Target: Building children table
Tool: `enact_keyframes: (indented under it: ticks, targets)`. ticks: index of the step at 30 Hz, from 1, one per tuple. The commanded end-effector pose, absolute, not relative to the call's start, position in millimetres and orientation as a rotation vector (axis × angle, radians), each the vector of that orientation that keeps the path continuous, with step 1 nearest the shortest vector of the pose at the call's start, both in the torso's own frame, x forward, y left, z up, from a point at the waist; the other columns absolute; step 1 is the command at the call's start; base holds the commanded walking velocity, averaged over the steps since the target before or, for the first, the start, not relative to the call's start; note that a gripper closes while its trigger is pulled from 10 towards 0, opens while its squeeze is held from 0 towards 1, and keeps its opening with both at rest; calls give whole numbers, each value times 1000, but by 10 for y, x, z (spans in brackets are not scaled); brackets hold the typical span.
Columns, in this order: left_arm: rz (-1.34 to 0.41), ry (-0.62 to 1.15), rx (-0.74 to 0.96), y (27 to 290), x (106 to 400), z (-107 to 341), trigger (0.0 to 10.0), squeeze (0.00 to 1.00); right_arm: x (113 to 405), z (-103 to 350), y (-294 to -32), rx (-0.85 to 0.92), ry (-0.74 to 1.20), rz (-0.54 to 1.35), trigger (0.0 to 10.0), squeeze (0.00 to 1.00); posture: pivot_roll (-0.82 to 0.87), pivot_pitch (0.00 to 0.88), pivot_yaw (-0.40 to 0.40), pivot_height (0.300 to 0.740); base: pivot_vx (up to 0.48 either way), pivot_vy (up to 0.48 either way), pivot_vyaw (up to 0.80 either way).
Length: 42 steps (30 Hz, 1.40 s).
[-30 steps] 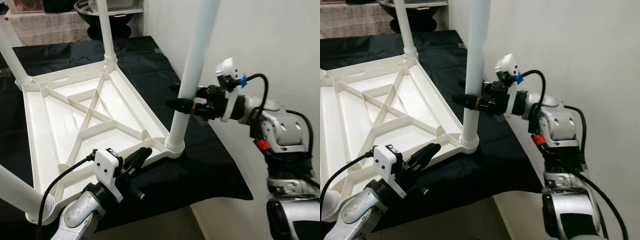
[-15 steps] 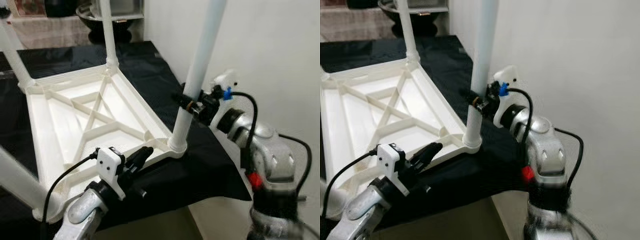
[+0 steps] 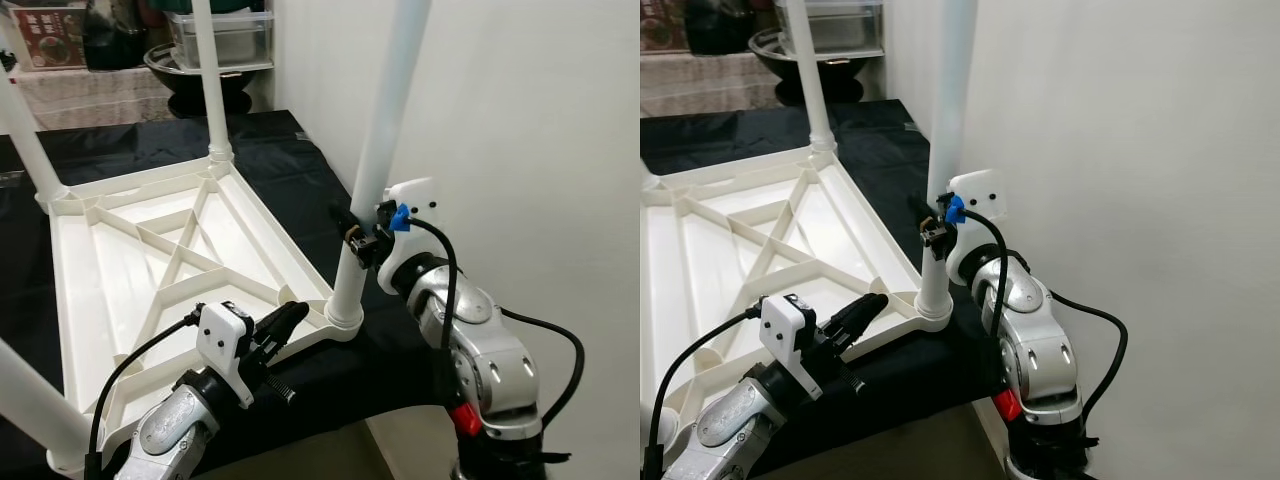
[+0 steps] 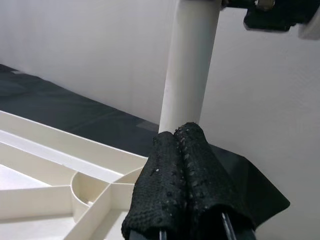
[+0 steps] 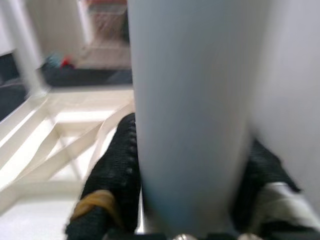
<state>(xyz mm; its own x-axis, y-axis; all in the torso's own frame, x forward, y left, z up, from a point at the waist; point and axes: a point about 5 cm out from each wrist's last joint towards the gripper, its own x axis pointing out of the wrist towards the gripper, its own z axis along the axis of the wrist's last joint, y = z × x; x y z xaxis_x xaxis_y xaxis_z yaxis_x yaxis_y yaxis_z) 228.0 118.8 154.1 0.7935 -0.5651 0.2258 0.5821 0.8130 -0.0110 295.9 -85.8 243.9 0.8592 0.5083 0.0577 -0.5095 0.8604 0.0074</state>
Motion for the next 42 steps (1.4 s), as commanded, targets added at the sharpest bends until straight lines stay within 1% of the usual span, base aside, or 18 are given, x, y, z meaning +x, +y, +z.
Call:
enact_keyframes:
  ticks: [1, 3, 4, 5, 10, 12, 13, 21, 22, 23, 24, 25, 32, 38, 39, 40, 41, 42]
  targets:
    - [-619, -215, -80, 1186, 2252, 1536, 10000, 0, 2960, 2341, -757, 89, 8, 713, 10000, 1000, -96, 118, -105, 740, 0, 0, 0]
    - [-622, -214, -80, 1188, 2248, 1538, 10000, 0, 2931, 2415, -748, 101, -33, 782, 10000, 1000, -97, 119, -105, 740, 0, 0, 0]
    - [-643, -215, -74, 1172, 2231, 1545, 10000, 0, 2898, 2487, -790, 80, -76, 864, 10000, 1000, -94, 124, -102, 740, 0, 0, 0]
    - [-710, -223, -49, 1118, 2157, 1564, 10000, 0, 2817, 2571, -929, 4, -105, 1033, 10000, 1000, -95, 135, -95, 740, 0, 0, 0]
    - [-762, -229, -18, 1086, 2091, 1572, 10000, 0, 2840, 2605, -1143, -113, -87, 1126, 10000, 1000, -93, 149, -90, 740, 0, 0, 0]
    - [-789, -229, 5, 1069, 2065, 1577, 10000, 0, 2890, 2655, -1332, -183, -47, 1181, 10000, 1000, -96, 152, -91, 740, 0, 0, 0]
    - [-786, -231, 12, 1069, 2062, 1582, 10000, 0, 2920, 2692, -1407, -199, -34, 1203, 10000, 0, -93, 157, -93, 740, 0, 0, 0]
    - [-735, -245, 24, 1093, 2070, 1598, 10000, 0, 3039, 2810, -1538, -192, -45, 1224, 10000, 0, -84, 158, -98, 740, 0, 0, 0]
    - [-725, -247, 25, 1098, 2072, 1599, 10000, 0, 3038, 2819, -1542, -188, -47, 1241, 4392, 0, -84, 158, -98, 740, 0, 0, 0]
    - [-717, -249, 27, 1103, 2074, 1601, 10000, 0, 3038, 2829, -1544, -185, -52, 1258, 1569, 0, -81, 158, -97, 740, 0, 0, 0]
    - [-717, -249, 27, 1103, 2074, 1601, 10000, 0, 3038, 2829, -1544, -185, -52, 1258, 1569, 0, -81, 158, -97, 740, 0, 0, 0]
    - [-709, -250, 29, 1105, 2078, 1602, 10000, 0, 3034, 2836, -1545, -177, -54, 1282, 0, 0, -80, 159, -99, 740, 0, 0, 0]
    - [-699, -249, 30, 1114, 2083, 1607, 10000, 0, 3074, 2868, -1617, -169, -56, 1345, 0, 0, -79, 161, -99, 740, 0, 0, 0]
    - [-694, -247, 28, 1121, 2087, 1606, 10000, 0, 3136, 2870, -1639, -150, -69, 1265, 0, 0, -85, 163, -100, 740, 0, 0, 0]
    - [-691, -247, 27, 1124, 2089, 1605, 10000, 0, 3157, 2717, -1540, -153, -2, 1124, 0, 0, -86, 162, -110, 740, 0, 0, 0]
    - [-689, -246, 26, 1124, 2092, 1604, 10000, 0, 3180, 2498, -1428, -171, 103, 910, 0, 0, -84, 163, -116, 740, 0, 0, 0]
    - [-687, -246, 26, 1124, 2096, 1600, 10000, 0, 3212, 2379, -1505, -192, 111, 394, 0, 0, -81, 161, -119, 740, 0, 0, 0]
    - [-687, -246, 26, 1124, 2096, 1600, 10000, 0, 3212, 2379, -1505, -192, 111, 394, 0, 0, -81, 161, -119, 740, 0, 0, 0]
